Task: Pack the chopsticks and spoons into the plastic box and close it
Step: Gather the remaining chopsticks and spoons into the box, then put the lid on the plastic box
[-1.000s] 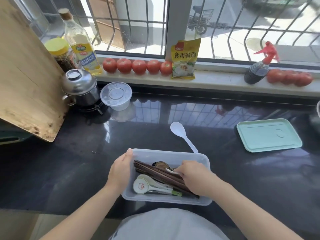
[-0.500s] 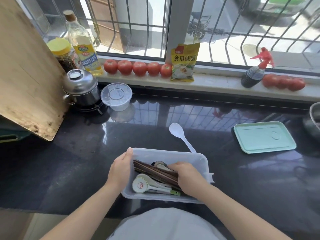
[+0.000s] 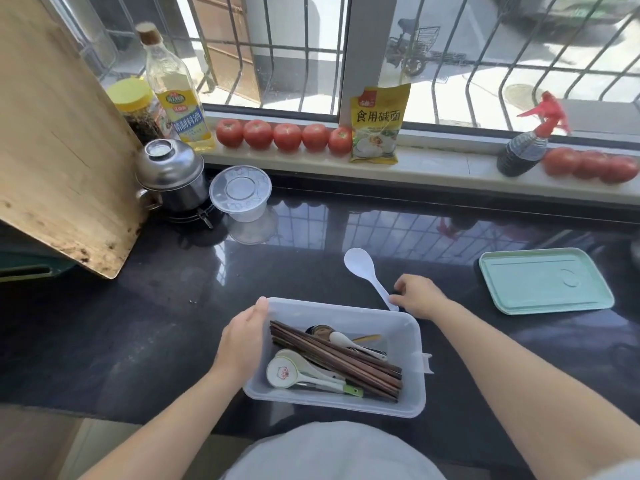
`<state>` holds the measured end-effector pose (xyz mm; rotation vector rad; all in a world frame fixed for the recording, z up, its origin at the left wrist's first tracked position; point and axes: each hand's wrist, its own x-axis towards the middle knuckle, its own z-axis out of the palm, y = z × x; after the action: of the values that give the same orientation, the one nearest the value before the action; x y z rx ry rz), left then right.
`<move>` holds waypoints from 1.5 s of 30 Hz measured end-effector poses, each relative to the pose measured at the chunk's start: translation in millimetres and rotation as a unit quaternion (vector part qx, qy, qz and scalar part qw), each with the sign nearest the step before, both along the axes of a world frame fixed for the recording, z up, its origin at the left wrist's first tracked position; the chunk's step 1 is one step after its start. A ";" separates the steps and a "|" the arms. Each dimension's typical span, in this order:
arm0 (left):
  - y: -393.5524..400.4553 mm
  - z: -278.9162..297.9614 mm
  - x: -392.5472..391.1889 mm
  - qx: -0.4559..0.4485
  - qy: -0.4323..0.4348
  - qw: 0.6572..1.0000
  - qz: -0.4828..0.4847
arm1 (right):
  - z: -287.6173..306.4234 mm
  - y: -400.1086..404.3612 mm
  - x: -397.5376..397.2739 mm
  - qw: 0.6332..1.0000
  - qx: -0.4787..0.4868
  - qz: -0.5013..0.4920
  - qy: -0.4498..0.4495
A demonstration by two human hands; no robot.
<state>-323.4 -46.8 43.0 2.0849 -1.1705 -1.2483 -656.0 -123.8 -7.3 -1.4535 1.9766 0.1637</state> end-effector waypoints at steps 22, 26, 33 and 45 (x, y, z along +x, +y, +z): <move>0.2 -3.8 2.0 -0.005 0.061 0.998 0.008 | 72.3 123.0 72.0 0.862 -0.263 0.413 0.131; 1.9 -1.0 2.0 -0.009 0.060 0.998 0.004 | 47.7 121.8 77.9 0.895 -0.205 0.343 0.196; 4.7 -7.4 6.1 -0.101 0.005 0.994 -0.031 | 48.9 150.3 60.6 0.880 -0.421 0.193 0.105; 14.1 -0.3 -63.8 -0.106 0.009 0.994 -0.037 | 58.1 161.3 -11.0 0.962 -0.221 -0.162 -0.004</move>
<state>-387.3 -32.7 42.6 1.8875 -1.3210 -1.1206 -667.0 37.5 50.8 -1.3523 2.3089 -0.4555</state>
